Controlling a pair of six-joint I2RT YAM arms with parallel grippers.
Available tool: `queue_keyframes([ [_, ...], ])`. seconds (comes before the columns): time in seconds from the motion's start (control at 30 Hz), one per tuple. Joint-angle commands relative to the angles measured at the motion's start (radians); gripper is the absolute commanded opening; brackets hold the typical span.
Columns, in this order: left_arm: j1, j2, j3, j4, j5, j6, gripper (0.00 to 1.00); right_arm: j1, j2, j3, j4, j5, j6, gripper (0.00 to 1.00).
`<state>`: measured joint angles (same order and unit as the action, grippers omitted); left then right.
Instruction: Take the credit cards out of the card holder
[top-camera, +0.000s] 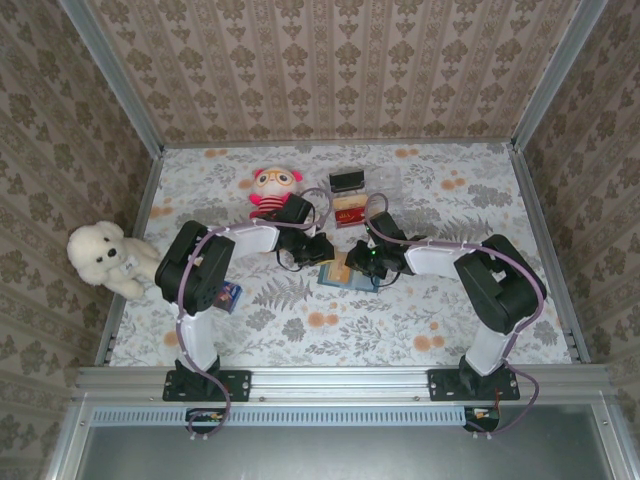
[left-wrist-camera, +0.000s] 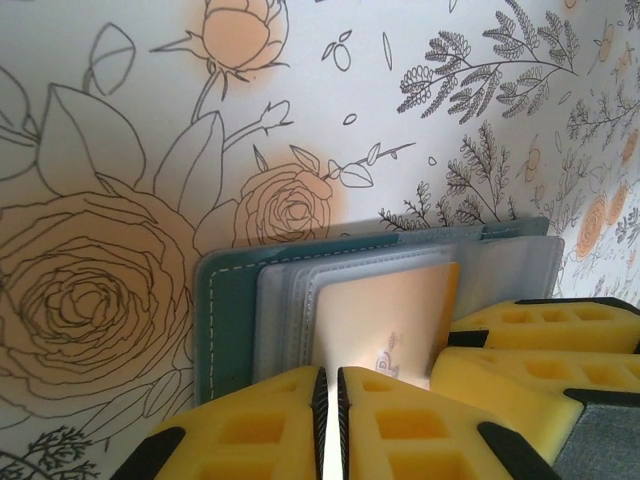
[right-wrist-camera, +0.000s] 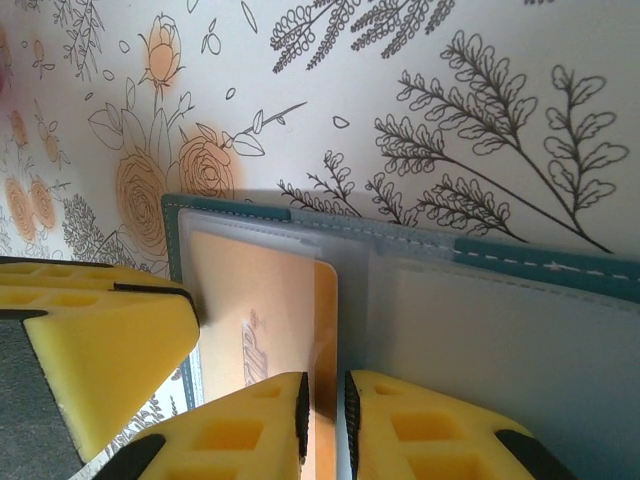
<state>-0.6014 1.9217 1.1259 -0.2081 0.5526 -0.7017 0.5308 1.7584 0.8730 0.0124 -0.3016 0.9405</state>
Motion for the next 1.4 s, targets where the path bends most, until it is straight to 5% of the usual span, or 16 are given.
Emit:
queue_keyframes([
  [0.0,-0.006,0.028,-0.029,-0.019,-0.021,-0.015,0.15,0.0,0.032,-0.009,0.026,-0.054,0.016,0.2],
  [1.37,0.031,-0.006,-0.027,-0.034,0.003,0.027,0.21,-0.052,-0.045,-0.101,0.046,-0.093,-0.005,0.08],
])
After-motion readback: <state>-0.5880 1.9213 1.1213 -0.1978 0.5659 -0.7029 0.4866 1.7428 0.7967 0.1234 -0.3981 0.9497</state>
